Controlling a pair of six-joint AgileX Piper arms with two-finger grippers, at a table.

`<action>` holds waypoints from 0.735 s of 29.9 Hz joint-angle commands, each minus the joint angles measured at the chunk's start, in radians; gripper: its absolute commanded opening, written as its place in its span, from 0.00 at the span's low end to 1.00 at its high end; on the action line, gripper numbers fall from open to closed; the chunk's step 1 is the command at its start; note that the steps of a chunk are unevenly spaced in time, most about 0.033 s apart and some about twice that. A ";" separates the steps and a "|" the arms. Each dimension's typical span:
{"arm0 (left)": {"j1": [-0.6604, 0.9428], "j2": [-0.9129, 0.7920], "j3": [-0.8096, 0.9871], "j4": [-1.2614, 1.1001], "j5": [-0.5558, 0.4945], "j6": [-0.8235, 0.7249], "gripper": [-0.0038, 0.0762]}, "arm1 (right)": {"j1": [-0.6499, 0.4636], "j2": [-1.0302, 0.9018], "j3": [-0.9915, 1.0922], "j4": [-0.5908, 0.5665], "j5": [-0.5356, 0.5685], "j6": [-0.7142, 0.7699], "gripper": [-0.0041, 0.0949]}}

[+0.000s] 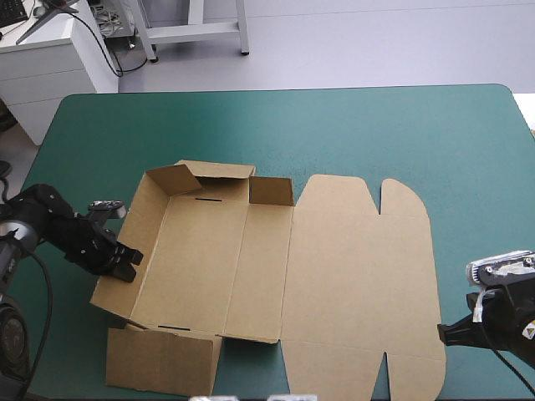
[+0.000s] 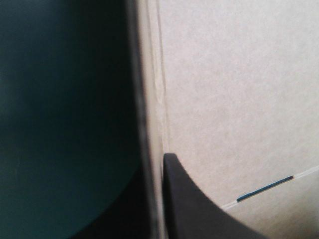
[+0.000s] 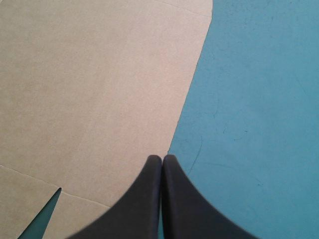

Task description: Fold the box

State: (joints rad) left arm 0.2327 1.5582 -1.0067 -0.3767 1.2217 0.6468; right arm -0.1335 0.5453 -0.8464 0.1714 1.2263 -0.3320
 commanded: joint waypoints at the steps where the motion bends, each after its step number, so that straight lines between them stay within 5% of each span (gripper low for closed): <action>1: -0.116 -0.022 -0.093 0.026 -0.107 -0.020 0.04 | -0.004 0.007 -0.021 0.015 -0.052 -0.005 0.02; 11: -0.417 -0.022 -0.384 0.348 -0.311 -0.020 0.04 | -0.004 0.007 -0.021 0.037 -0.031 0.020 0.02; 22: -0.774 -0.020 -0.444 0.790 -0.609 -0.020 0.04 | -0.004 0.007 -0.021 0.080 -0.029 0.020 0.02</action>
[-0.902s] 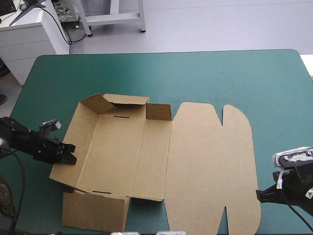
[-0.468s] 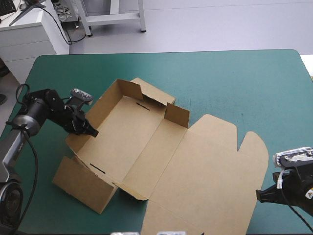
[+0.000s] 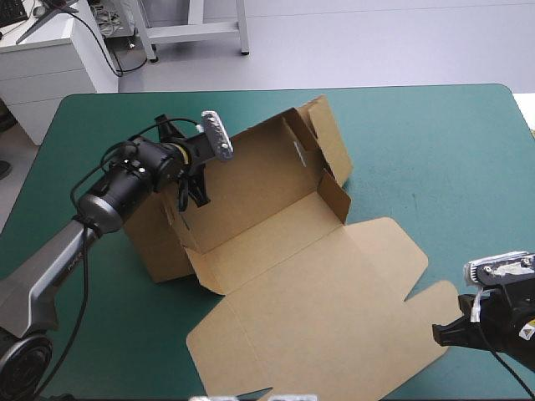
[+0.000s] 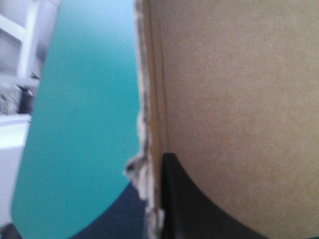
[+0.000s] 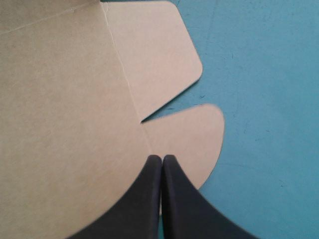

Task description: Fold the box

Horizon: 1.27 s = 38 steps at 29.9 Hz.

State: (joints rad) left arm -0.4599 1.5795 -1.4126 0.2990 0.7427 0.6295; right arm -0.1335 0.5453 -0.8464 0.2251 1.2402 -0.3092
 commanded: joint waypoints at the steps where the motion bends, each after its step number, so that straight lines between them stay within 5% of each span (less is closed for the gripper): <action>1: -0.112 -0.041 -0.039 0.143 -0.155 -0.002 0.04 | -0.004 0.007 -0.021 0.031 -0.042 -0.003 0.02; 11: -0.313 -0.041 -0.037 0.235 -0.350 -0.002 0.04 | -0.004 0.007 -0.021 0.033 -0.057 -0.003 0.02; 21: -0.349 0.013 -0.028 0.354 -0.408 -0.138 0.04 | -0.004 0.007 -0.021 0.035 -0.065 -0.003 0.02; 30: -0.435 0.032 0.124 1.023 -0.415 -0.704 0.04 | -0.004 0.007 -0.021 0.036 -0.065 -0.003 0.02; 35: -0.446 0.032 0.220 1.408 -0.310 -1.134 0.04 | -0.004 0.007 -0.021 0.037 -0.063 -0.003 0.02; 38: -0.446 0.032 0.256 1.406 -0.285 -1.151 0.04 | -0.004 0.007 -0.021 0.037 -0.063 -0.003 0.02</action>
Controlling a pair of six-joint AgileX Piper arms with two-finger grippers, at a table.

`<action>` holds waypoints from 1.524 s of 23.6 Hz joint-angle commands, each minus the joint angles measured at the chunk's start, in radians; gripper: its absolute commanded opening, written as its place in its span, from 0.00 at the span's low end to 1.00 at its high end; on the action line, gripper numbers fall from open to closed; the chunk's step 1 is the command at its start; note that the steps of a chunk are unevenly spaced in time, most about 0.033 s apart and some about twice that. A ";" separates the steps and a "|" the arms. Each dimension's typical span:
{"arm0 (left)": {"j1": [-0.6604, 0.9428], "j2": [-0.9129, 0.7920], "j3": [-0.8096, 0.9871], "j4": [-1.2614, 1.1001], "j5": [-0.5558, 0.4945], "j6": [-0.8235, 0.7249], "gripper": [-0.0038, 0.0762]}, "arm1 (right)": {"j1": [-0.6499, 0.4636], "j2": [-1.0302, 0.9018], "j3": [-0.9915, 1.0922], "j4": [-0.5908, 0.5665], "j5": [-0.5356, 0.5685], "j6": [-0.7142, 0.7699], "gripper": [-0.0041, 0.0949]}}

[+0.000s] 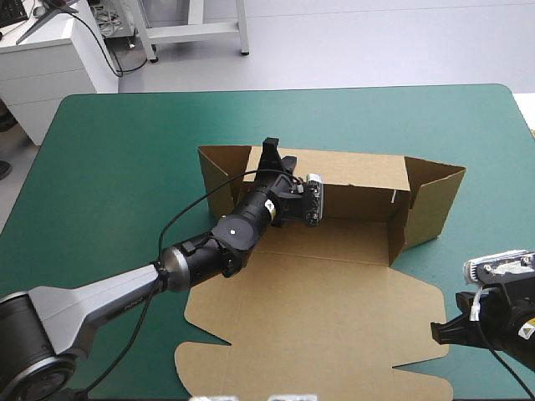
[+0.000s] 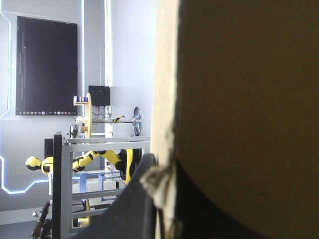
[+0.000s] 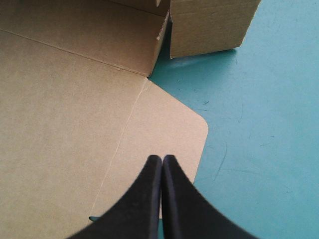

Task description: Fold the box

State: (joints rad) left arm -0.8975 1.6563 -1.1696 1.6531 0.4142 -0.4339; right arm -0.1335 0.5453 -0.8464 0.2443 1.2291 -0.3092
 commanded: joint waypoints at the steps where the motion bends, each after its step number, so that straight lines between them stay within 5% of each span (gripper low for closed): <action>1: -0.008 -0.045 0.024 0.052 0.049 -0.088 0.04 | -0.004 0.007 -0.021 0.018 -0.052 -0.003 0.02; 23: -0.113 -0.015 0.062 0.038 0.129 -0.134 0.04 | -0.004 0.007 -0.021 0.014 -0.043 0.041 0.08; 28: -0.139 -0.015 0.062 0.037 0.181 -0.169 0.04 | -0.004 0.007 -0.021 0.014 -0.043 0.041 0.25; 33: -0.150 -0.015 0.062 0.025 0.206 -0.196 0.04 | -0.004 0.007 -0.020 0.044 -0.043 0.041 0.59; 36: -0.150 -0.015 0.068 0.030 0.206 -0.196 0.04 | -0.004 0.007 -0.020 0.097 -0.040 0.041 0.63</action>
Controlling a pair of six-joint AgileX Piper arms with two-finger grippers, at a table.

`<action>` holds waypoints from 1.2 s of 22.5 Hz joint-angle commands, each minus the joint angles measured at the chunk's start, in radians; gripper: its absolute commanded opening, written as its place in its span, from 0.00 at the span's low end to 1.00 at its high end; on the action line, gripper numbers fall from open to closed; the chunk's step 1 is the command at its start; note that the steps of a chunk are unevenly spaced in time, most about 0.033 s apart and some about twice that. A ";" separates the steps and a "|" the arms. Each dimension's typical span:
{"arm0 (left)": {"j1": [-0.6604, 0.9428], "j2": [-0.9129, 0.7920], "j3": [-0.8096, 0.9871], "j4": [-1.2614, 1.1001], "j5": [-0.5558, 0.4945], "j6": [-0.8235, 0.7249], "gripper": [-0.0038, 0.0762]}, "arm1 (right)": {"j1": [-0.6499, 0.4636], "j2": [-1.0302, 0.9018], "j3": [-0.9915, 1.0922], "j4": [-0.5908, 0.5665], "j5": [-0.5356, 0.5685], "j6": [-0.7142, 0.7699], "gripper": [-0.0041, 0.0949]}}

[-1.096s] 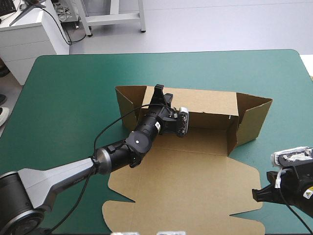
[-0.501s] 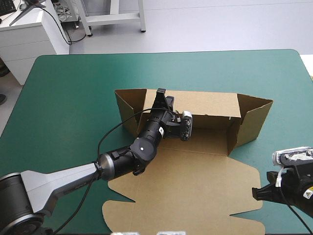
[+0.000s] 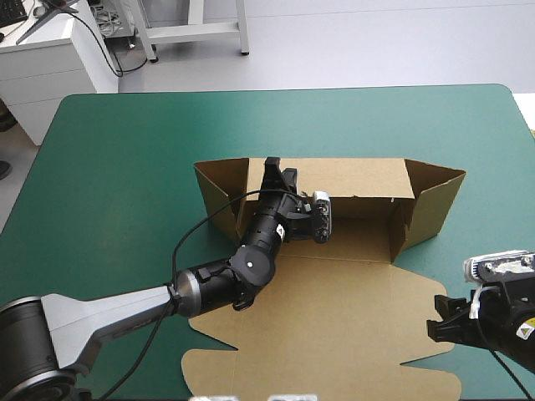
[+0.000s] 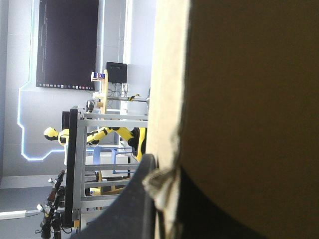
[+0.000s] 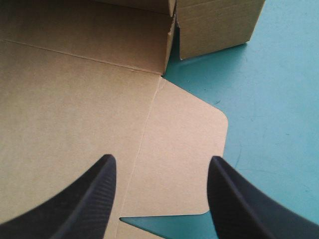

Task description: Fold the box

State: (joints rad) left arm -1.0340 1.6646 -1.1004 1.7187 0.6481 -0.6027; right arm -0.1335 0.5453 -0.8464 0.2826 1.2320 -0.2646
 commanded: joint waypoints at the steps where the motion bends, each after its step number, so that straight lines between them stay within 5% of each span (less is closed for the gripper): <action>1: -0.014 -0.024 0.004 -0.020 -0.032 -0.027 0.04 | -0.004 0.007 -0.020 0.083 -0.043 -0.004 0.63; 7: -0.014 -0.024 0.070 -0.017 -0.034 -0.023 0.04 | -0.004 0.041 -0.022 0.086 -0.179 0.060 0.62; 14: -0.014 -0.024 0.082 -0.015 -0.034 -0.019 0.04 | -0.004 0.350 -0.272 0.016 -0.250 0.076 0.62; 22: -0.014 -0.024 0.082 -0.015 -0.034 -0.019 0.04 | -0.004 0.812 -0.746 -0.023 -0.220 0.087 0.62; 27: -0.014 -0.024 0.082 -0.015 -0.034 -0.021 0.04 | -0.004 0.971 -0.825 -0.021 -0.199 0.087 0.62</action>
State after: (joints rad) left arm -1.0429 1.6554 -1.0282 1.7810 0.6610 -0.6065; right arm -0.1335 1.4825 -1.6187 0.2529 1.0588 -0.1752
